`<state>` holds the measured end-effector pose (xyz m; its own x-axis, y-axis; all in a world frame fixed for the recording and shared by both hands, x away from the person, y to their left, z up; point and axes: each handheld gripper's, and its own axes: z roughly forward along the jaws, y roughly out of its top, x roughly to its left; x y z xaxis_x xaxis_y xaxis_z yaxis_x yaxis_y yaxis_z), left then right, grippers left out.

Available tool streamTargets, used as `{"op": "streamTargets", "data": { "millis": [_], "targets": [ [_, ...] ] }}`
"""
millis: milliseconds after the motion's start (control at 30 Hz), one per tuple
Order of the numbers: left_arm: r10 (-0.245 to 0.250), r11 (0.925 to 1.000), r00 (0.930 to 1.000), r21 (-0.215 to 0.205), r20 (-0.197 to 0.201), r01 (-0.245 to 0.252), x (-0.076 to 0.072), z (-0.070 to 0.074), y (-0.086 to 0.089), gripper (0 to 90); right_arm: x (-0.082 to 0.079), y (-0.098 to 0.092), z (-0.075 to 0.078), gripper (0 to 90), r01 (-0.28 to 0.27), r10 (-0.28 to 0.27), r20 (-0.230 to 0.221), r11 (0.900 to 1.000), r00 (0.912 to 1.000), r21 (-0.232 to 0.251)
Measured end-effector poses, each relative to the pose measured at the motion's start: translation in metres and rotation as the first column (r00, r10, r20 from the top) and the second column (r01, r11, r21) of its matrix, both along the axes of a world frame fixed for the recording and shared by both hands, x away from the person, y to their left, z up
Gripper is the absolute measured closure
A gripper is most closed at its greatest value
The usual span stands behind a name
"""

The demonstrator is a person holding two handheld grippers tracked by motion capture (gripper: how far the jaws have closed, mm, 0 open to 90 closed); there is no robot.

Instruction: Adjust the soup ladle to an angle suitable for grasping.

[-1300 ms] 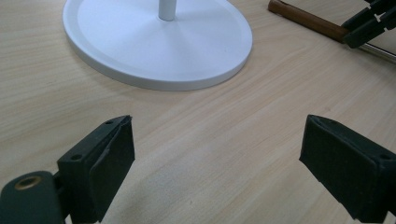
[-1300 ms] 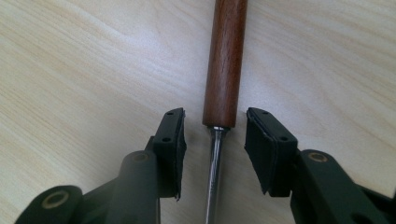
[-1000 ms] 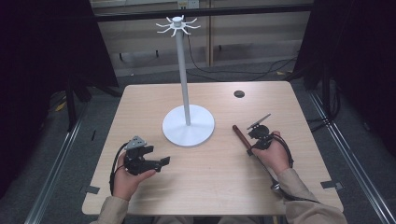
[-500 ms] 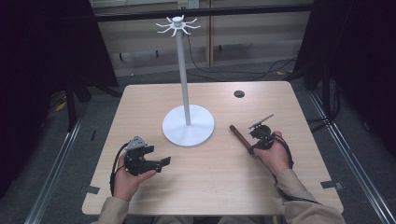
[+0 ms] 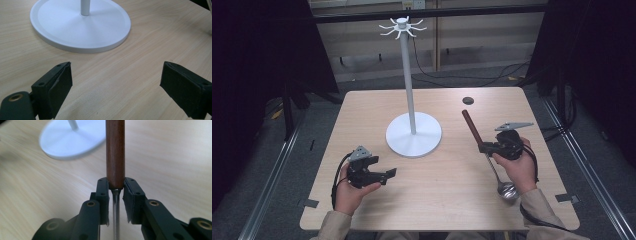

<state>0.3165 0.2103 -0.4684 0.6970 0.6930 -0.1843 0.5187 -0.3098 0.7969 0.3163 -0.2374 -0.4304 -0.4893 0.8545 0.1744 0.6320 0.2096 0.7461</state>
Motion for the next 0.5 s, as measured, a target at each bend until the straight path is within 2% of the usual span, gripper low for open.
{"op": "streamTargets", "data": {
  "millis": [33,67,100,133,167,233,267,367,400,433,500],
  "targets": [
    [0.000,1.0000,1.0000,0.000,0.000,0.000,0.000,0.000,0.000,10.3,0.000,0.000,0.000,75.2,0.000,0.000,0.000,1.000,1.0000,0.000],
    [-0.003,1.0000,1.0000,-0.004,0.003,0.003,0.000,0.000,-0.001,10.4,-0.005,-0.003,0.005,75.3,-0.003,0.002,0.044,1.000,0.9990,0.024],
    [0.000,0.9999,1.0000,-0.013,0.005,0.000,-0.001,0.000,-0.002,10.4,-0.005,-0.003,0.005,75.3,-0.003,0.002,0.044,1.000,0.9990,0.024],
    [-0.004,0.9999,1.0000,-0.013,0.006,0.004,-0.002,0.001,-0.003,10.4,-0.010,-0.007,0.008,75.3,0.000,-0.005,0.091,0.998,0.9959,0.057],
    [-0.004,0.9999,1.0000,-0.013,0.006,0.004,-0.002,0.001,-0.003,10.4,-0.010,-0.007,0.008,75.3,0.000,-0.005,0.091,0.998,0.9959,0.057],
    [-0.010,0.9999,0.9999,-0.013,0.009,0.010,-0.002,0.001,-0.004,10.5,-0.016,-0.010,0.011,75.3,-0.011,-0.001,0.134,0.997,0.9910,0.083],
    [-0.013,0.9999,0.9999,-0.009,0.007,0.013,-0.002,0.001,-0.005,10.5,-0.021,-0.012,0.014,75.4,-0.040,0.024,0.173,0.995,0.9845,0.088],
    [-0.017,0.9998,0.9998,-0.012,0.008,0.017,-0.002,0.000,-0.007,10.5,-0.027,-0.014,0.016,75.4,-0.046,0.026,0.195,0.994,0.9805,0.097],
    [-0.019,0.9998,0.9998,-0.002,0.005,0.019,-0.003,0.001,-0.007,10.5,-0.030,-0.016,0.016,75.4,-0.054,0.028,0.216,0.992,0.9760,0.115],
    [-0.028,0.9995,0.9996,-0.011,0.007,0.028,-0.003,0.000,-0.008,10.5,-0.035,-0.020,0.019,75.5,-0.056,0.020,0.243,0.988,0.9698,0.143],
    [-0.028,0.9996,0.9995,-0.007,0.013,0.028,-0.004,0.001,-0.011,10.5,-0.037,-0.023,0.020,75.5,-0.056,0.014,0.257,0.986,0.9663,0.160]
  ]
}}
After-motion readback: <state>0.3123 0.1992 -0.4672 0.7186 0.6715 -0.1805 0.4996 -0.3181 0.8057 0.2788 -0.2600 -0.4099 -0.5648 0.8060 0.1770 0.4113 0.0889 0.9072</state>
